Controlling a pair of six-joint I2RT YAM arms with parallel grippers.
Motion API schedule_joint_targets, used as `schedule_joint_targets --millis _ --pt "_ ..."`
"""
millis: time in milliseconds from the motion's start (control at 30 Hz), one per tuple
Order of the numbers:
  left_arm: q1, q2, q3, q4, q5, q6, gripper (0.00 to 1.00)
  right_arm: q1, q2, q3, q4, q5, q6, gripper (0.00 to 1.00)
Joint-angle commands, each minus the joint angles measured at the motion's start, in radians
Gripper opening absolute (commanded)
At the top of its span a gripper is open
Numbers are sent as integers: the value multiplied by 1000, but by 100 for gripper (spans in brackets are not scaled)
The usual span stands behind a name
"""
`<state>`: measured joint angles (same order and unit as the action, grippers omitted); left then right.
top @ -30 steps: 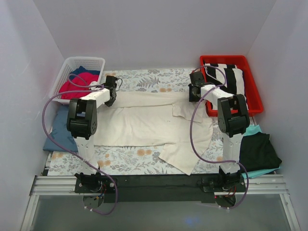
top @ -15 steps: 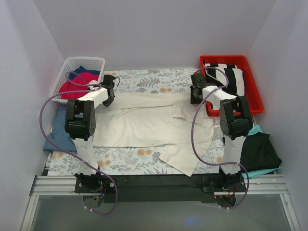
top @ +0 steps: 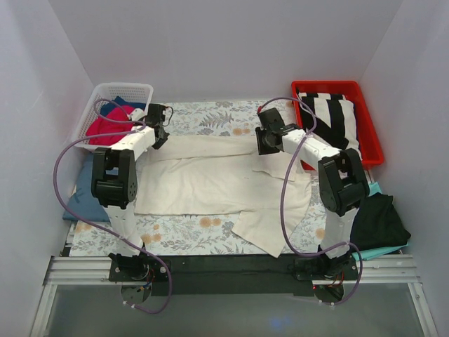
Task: Fold and stack the t-shirts
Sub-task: Fold the tshirt
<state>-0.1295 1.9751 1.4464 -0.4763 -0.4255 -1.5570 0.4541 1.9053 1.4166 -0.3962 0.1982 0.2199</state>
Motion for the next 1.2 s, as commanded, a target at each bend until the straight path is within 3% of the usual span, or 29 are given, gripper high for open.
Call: schedule_joint_targets --millis 0,200,700,1167 --pt "5 14 9 24 34 23 6 8 34 10 3 -25 -1 39" --pt "5 39 -14 19 22 11 6 35 83 -67 29 -26 18 38" --pt "8 54 20 -68 -33 -29 6 133 -14 -228 77 -33 36 37" --pt "10 -33 14 -55 -27 26 8 118 -26 -8 -49 199 1 40"
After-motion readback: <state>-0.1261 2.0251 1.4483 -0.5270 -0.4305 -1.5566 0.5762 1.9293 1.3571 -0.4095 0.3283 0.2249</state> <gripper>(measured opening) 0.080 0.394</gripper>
